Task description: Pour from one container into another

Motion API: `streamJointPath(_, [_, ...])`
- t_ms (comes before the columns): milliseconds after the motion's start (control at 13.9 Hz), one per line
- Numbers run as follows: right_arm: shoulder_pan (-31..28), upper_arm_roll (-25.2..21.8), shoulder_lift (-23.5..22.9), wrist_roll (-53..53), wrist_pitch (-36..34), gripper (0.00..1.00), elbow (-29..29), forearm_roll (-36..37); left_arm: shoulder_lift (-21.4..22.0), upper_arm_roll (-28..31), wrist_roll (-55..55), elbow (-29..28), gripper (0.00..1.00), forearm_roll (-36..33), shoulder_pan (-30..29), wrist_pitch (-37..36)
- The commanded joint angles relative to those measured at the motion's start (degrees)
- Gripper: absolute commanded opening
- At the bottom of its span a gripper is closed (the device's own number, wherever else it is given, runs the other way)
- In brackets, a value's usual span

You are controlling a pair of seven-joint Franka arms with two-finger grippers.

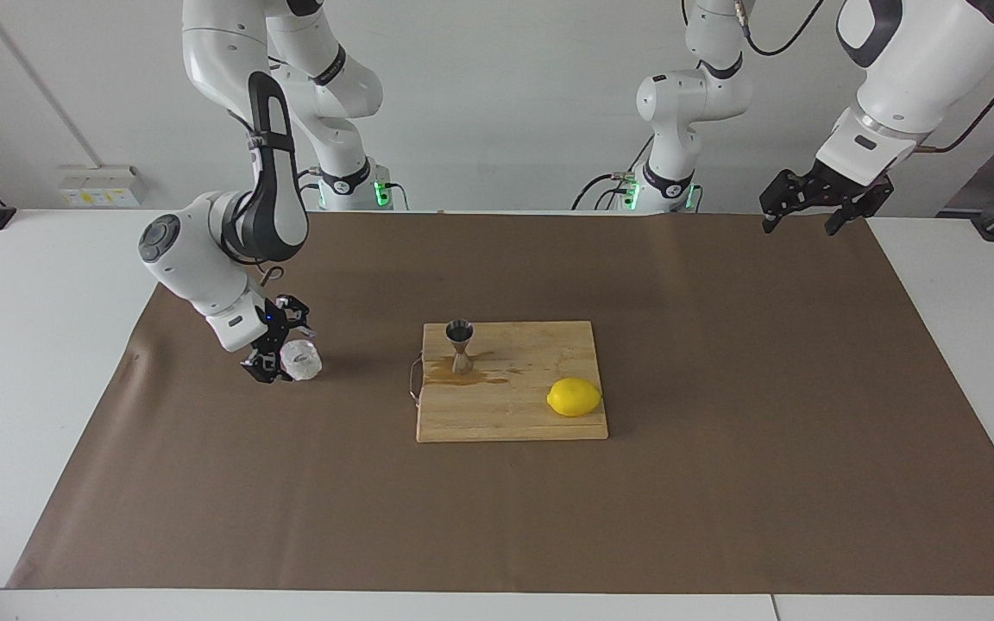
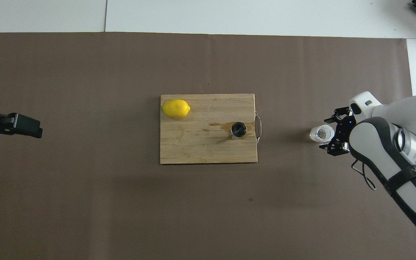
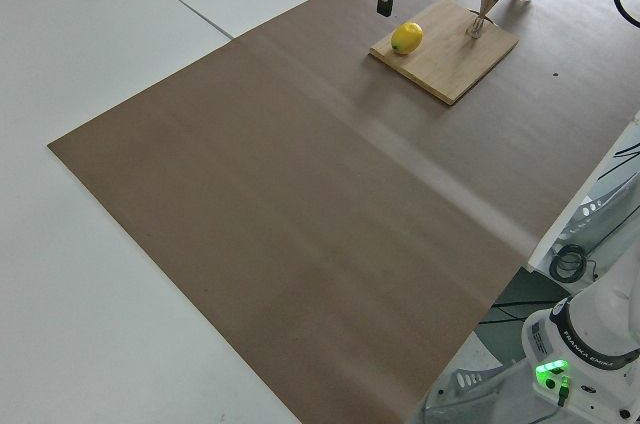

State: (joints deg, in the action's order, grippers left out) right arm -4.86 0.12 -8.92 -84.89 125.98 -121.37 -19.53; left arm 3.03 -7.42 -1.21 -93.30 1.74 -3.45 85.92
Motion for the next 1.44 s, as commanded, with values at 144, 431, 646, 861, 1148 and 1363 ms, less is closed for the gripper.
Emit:
streamJointPath(144, [0.8, 0.5, 9.0, 21.7, -4.5, 1.00, -0.7, 10.1, 1.3, -0.4, -0.4, -1.0, 1.00, -0.6, -0.7, -0.4])
streamJointPath(431, [2.7, 1.2, 11.1, 42.8, -4.5, 1.00, 3.8, 20.3, 1.3, -0.3, -0.4, -1.0, 1.00, -0.6, -0.7, -0.4])
streamJointPath(646, [3.4, 1.7, 10.4, 55.9, -8.8, 1.00, 10.0, 22.2, 1.3, -0.4, -0.4, -1.0, 1.00, -0.6, -0.7, -0.4])
streamJointPath(861, [4.1, 1.7, 8.5, 68.4, -16.1, 1.00, 18.3, 22.4, 1.3, -0.4, -0.4, -1.0, 1.00, -0.6, -0.7, -0.4])
streamJointPath(1148, [5.1, 1.8, 10.0, 85.8, -21.2, 1.00, 23.8, 21.6, 1.3, -0.4, -0.4, -1.0, 1.00, -0.6, -0.7, -0.4])
streamJointPath(1363, [5.1, 2.2, 11.6, 91.6, -24.0, 1.00, 25.1, 21.3, 1.3, -0.3, -0.4, -1.0, 1.00, -0.6, -0.7, -0.4])
